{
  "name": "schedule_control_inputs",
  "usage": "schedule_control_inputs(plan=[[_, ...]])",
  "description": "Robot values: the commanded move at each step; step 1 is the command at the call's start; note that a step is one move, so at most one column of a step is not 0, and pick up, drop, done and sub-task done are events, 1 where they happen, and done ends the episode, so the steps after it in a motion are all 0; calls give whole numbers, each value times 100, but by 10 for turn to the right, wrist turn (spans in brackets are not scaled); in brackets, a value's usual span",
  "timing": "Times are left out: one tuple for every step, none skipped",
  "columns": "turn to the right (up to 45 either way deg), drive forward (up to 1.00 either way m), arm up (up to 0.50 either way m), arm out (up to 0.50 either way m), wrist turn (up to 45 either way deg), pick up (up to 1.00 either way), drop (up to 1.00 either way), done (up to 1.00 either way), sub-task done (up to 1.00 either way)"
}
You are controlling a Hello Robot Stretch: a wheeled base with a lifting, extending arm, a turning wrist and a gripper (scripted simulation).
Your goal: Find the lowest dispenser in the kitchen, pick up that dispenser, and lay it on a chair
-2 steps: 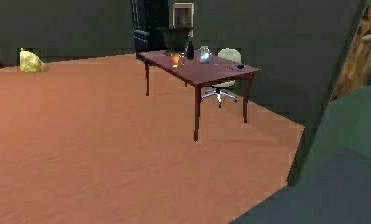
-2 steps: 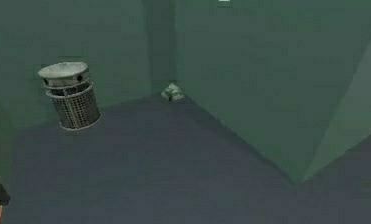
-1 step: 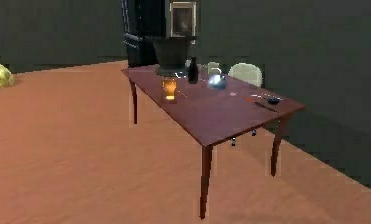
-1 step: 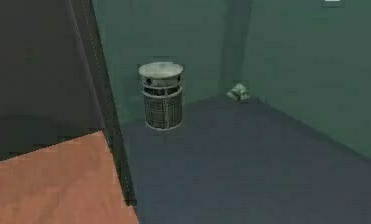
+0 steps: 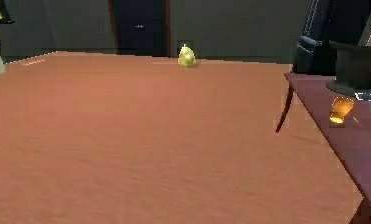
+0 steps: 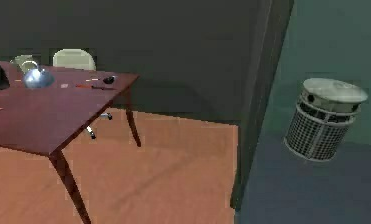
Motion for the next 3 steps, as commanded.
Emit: schedule_control_inputs(plan=[[-390,0,0,0,0,0,0,0,0],[0,85,0,0,0,0,0,0,0],[-240,0,0,0,0,0,0,0,0]])
